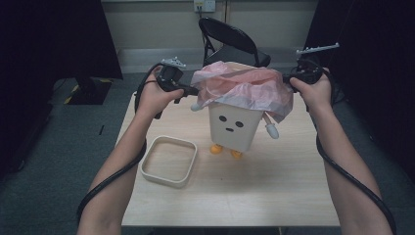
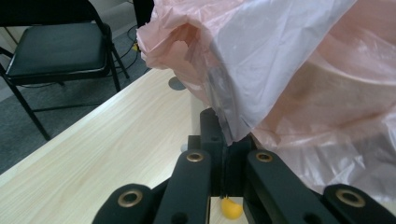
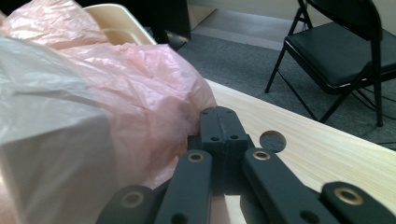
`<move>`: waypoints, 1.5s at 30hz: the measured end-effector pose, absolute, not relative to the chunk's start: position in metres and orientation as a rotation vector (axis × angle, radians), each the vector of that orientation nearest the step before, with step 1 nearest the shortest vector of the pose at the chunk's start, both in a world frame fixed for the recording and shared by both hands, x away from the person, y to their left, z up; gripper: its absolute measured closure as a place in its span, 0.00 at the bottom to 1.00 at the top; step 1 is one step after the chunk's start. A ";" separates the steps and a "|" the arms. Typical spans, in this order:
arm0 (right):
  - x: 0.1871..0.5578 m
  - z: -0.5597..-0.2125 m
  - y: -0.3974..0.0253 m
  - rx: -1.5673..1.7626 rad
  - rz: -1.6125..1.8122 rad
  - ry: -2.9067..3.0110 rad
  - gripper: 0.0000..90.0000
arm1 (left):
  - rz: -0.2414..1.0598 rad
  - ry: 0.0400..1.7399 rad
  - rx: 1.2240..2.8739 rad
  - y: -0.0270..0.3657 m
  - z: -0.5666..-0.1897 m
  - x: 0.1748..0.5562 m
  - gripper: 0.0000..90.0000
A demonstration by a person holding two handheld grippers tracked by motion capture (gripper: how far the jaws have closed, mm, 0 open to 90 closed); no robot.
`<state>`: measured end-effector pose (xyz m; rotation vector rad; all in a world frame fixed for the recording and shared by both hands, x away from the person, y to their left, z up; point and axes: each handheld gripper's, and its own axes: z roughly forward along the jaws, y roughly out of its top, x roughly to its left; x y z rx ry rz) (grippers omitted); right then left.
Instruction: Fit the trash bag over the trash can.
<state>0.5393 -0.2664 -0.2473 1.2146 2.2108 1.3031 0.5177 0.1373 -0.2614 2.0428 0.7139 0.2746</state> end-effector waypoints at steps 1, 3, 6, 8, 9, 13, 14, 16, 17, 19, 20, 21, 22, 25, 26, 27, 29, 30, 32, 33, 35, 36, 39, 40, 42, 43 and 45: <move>0.539 -0.247 -0.265 1.208 1.302 2.216 1.00 | 0.265 0.713 2.051 0.136 -0.264 0.519 1.00; 0.539 -0.246 -0.262 1.196 1.289 2.199 1.00 | 0.256 0.696 2.079 0.133 -0.267 0.519 1.00; 0.540 -0.245 -0.262 1.184 1.315 2.146 1.00 | 0.231 0.675 2.094 0.128 -0.270 0.517 1.00; 0.543 -0.247 -0.263 1.203 1.356 2.144 1.00 | 0.227 0.668 2.101 0.127 -0.271 0.516 1.00; 0.544 -0.249 -0.262 1.213 1.364 2.157 1.00 | 0.228 0.661 2.106 0.127 -0.272 0.516 1.00; 0.544 -0.252 -0.260 1.210 1.382 2.183 1.00 | 0.219 0.649 2.114 0.124 -0.272 0.515 1.00; 0.544 -0.251 -0.260 1.206 1.379 2.194 1.00 | 0.214 0.650 2.112 0.124 -0.272 0.515 1.00; 0.543 -0.251 -0.262 1.207 1.375 2.220 1.00 | 0.197 0.647 2.108 0.123 -0.274 0.514 1.00; 0.542 -0.251 -0.262 1.207 1.370 2.240 1.00 | 0.197 0.644 2.111 0.123 -0.274 0.514 1.00; 0.539 -0.251 -0.263 1.202 1.376 2.265 1.00 | 0.197 0.646 2.109 0.122 -0.275 0.513 1.00; 0.536 -0.251 -0.263 1.201 1.371 2.270 1.00 | 0.197 0.646 2.110 0.121 -0.275 0.513 1.00; 0.534 -0.250 -0.263 1.194 1.362 2.271 1.00 | 0.202 0.651 2.109 0.121 -0.275 0.513 1.00; 0.531 -0.249 -0.263 1.189 1.348 2.274 1.00 | 0.202 0.655 2.107 0.121 -0.275 0.512 1.00; 0.527 -0.249 -0.262 1.180 1.280 2.247 1.00 | 0.214 0.663 2.112 0.121 -0.274 0.511 1.00; 0.526 -0.249 -0.264 1.190 1.277 2.231 1.00 | 0.217 0.664 2.113 0.121 -0.273 0.510 1.00; 0.526 -0.250 -0.267 1.195 1.294 2.212 1.00 | 0.218 0.665 2.110 0.122 -0.272 0.509 1.00; 0.523 -0.248 -0.272 1.197 1.314 2.172 0.97 | 0.222 0.666 2.102 0.123 -0.269 0.508 1.00; 0.522 -0.247 -0.274 1.199 1.313 2.161 0.93 | 0.228 0.661 2.102 0.124 -0.268 0.507 1.00; 0.518 -0.242 -0.277 1.179 1.306 2.158 0.84 | 0.228 0.661 2.098 0.125 -0.266 0.505 1.00; 0.514 -0.238 -0.279 1.172 1.301 2.155 0.83 | 0.234 0.662 2.104 0.125 -0.266 0.505 1.00; 0.507 -0.229 -0.282 1.142 1.308 2.160 0.76 | 0.237 0.667 2.099 0.125 -0.265 0.505 1.00; 0.503 -0.224 -0.283 1.129 1.301 2.155 0.72 | 0.240 0.665 2.101 0.124 -0.265 0.505 1.00; 0.489 -0.208 -0.287 1.082 1.283 2.139 0.64 | 0.247 0.670 2.098 0.123 -0.266 0.504 1.00; 0.485 -0.204 -0.288 1.072 1.280 2.126 0.63 | 0.251 0.674 2.096 0.123 -0.266 0.504 1.00; 0.478 -0.197 -0.289 1.046 1.282 2.124 0.60 | 0.255 0.680 2.094 0.124 -0.266 0.502 1.00; 0.475 -0.196 -0.289 1.036 1.289 2.126 0.59 | 0.260 0.684 2.091 0.124 -0.266 0.501 1.00; 0.470 -0.194 -0.287 1.014 1.317 2.137 0.58 | 0.263 0.685 2.093 0.124 -0.265 0.500 1.00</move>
